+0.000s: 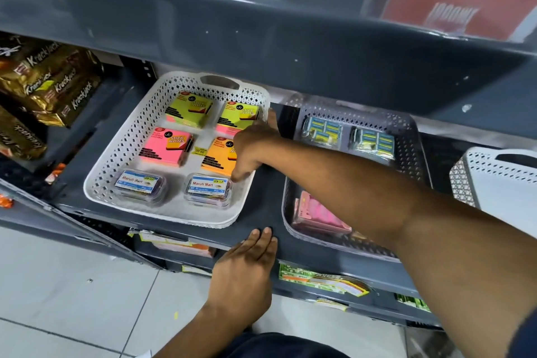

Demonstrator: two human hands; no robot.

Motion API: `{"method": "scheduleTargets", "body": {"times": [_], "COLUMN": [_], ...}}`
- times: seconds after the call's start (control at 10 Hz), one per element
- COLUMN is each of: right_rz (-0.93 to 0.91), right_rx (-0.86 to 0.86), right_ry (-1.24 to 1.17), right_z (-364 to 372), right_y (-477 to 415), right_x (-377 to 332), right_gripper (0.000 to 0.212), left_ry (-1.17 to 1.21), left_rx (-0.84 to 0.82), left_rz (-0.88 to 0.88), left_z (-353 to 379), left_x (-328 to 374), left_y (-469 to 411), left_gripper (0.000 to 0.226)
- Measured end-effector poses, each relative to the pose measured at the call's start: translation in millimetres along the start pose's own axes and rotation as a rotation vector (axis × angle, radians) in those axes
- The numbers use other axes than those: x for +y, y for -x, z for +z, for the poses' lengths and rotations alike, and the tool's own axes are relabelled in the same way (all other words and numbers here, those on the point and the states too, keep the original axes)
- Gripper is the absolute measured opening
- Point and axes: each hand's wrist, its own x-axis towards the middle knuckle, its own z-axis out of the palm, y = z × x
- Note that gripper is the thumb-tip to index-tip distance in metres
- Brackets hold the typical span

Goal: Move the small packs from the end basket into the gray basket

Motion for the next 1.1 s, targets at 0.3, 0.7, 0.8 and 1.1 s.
{"method": "scheduleTargets", "body": {"times": [0.3, 0.7, 0.8, 1.1], "right_rz": [-0.173, 0.039, 0.064, 0.090], "right_rx": [0.178, -0.055, -0.035, 0.042], "right_ry": [-0.567, -0.311, -0.312, -0.314], "right_z": [-27.1, 71.4, 70.8, 76.8], "right_y": [88.1, 152.9, 153.4, 161.4], "right_x": [76.9, 71.3, 68.0, 56.7], "right_gripper": [0.054, 0.035, 0.034, 0.049], "left_ry": [-0.015, -0.120, -0.180, -0.203], "left_rx": [0.026, 0.024, -0.008, -0.076], "left_rz": [0.039, 0.134, 0.109, -0.052], "left_z": [-6.7, -11.0, -13.7, -20.4], "left_x": [-3.4, -7.4, -4.9, 17.7], "left_y": [-3.2, -5.7, -7.4, 0.9], "left_gripper": [0.058, 0.061, 0.061, 0.066]}}
